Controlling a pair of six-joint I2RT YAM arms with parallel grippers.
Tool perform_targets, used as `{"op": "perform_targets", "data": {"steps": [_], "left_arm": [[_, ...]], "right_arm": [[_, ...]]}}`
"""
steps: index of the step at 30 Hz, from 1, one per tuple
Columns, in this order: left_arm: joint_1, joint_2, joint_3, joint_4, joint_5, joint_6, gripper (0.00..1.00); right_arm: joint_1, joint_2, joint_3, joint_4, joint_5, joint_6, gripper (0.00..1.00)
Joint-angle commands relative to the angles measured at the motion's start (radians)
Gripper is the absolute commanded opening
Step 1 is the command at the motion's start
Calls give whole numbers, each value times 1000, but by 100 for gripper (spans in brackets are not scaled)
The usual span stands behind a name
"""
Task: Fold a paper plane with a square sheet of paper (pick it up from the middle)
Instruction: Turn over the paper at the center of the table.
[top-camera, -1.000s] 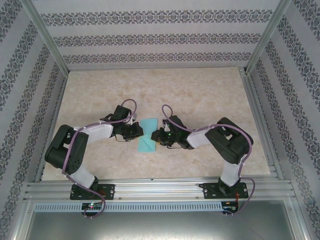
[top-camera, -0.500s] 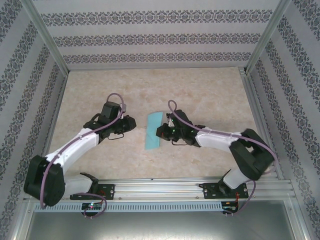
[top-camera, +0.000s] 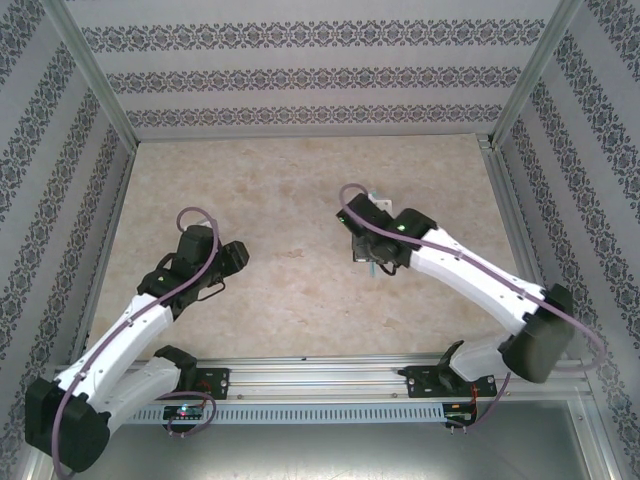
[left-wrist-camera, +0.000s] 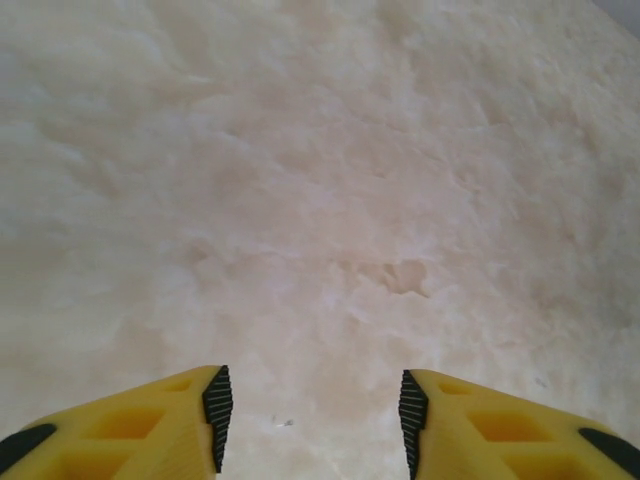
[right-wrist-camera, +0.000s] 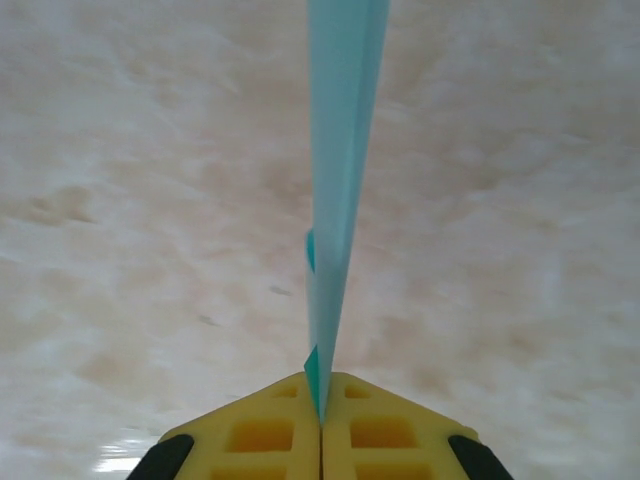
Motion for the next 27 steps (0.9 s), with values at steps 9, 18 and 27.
{"op": "perform_targets", "data": {"steps": [9, 18, 27], "left_arm": [[18, -251, -58, -138, -230, -72, 64], [24, -314, -62, -180, -234, -52, 70], [24, -211, -58, -89, -94, -29, 71]], "right_arm": [[129, 490, 263, -149, -25, -6, 12], [150, 567, 305, 225, -413, -14, 40], [-14, 291, -199, 737, -620, 165, 31]]}}
